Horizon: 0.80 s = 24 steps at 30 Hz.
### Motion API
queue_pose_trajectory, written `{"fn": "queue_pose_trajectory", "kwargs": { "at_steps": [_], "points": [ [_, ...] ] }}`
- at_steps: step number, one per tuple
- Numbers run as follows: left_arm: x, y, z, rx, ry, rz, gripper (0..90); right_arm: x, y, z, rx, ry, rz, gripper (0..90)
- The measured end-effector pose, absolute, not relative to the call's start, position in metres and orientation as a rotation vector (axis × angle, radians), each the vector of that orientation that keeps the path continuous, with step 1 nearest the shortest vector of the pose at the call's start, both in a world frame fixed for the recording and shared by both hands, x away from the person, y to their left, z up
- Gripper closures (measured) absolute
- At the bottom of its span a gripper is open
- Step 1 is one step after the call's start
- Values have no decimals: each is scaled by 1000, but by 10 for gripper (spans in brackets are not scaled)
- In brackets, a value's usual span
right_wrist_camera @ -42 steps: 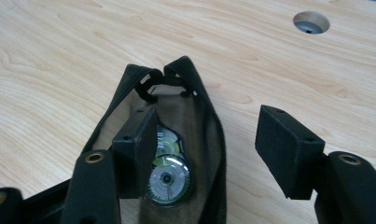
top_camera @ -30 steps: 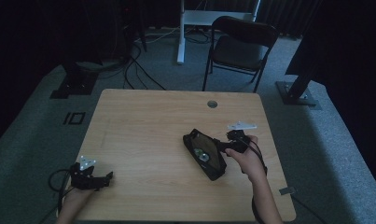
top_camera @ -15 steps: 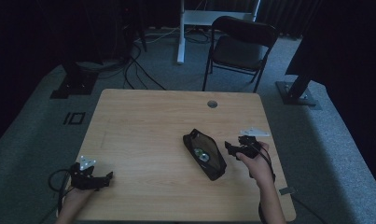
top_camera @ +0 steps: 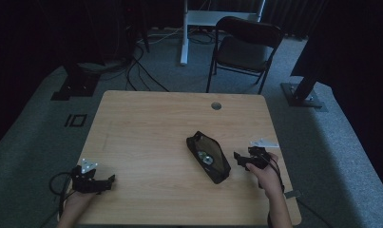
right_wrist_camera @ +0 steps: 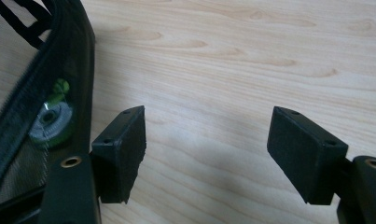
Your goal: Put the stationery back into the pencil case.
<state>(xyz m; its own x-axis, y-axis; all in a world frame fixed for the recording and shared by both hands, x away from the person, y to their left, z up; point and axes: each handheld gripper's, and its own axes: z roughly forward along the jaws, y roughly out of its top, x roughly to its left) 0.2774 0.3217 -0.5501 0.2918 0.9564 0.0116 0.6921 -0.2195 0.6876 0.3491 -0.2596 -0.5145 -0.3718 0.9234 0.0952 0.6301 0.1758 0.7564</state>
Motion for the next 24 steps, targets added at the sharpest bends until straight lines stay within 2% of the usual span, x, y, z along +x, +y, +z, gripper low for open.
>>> {"fn": "queue_pose_trajectory", "kwargs": {
  "at_steps": [24],
  "points": [
    [277, 322, -550, 1992, 1466, 599, 1, 329, -283, -548, 1523, 2047, 959, 171]
  ]
}}
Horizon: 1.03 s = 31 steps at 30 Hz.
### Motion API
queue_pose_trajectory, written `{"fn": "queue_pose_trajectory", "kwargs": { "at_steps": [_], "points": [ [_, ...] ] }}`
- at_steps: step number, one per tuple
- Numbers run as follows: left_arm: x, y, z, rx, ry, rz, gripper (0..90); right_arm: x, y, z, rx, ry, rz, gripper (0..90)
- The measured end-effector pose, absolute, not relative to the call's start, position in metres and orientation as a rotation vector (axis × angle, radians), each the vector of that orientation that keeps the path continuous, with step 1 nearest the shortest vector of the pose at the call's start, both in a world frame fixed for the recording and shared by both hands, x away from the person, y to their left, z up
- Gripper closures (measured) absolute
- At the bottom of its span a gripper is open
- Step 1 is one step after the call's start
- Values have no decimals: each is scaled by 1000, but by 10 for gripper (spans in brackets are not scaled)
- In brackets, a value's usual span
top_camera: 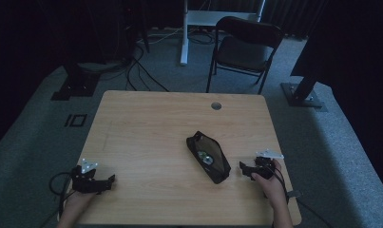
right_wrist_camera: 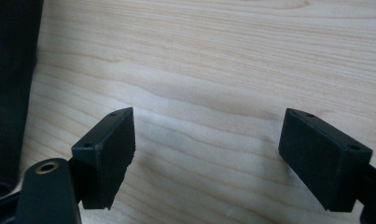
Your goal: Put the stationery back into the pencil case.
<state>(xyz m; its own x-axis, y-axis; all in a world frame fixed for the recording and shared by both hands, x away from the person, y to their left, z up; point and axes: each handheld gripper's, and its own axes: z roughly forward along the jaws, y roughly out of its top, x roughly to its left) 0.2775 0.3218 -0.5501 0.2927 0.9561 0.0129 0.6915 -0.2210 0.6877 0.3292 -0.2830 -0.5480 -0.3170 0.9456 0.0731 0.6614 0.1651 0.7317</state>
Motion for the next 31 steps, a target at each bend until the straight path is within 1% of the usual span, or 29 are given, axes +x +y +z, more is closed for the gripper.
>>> {"fn": "queue_pose_trajectory", "kwargs": {
  "at_steps": [1, 4, 16, 31],
  "points": [
    [277, 322, -550, 1992, 1466, 599, 1, 327, -284, -550, 1524, 2048, 943, 151],
    [277, 322, -550, 1992, 1466, 599, 1, 324, -287, -551, 1529, 2027, 934, 133],
    [277, 322, -550, 1992, 1466, 599, 1, 313, -291, -553, 1539, 1984, 867, 132],
    [277, 322, -550, 1993, 1466, 599, 2, 312, -289, -553, 1551, 1979, 862, 119]
  ]
}}
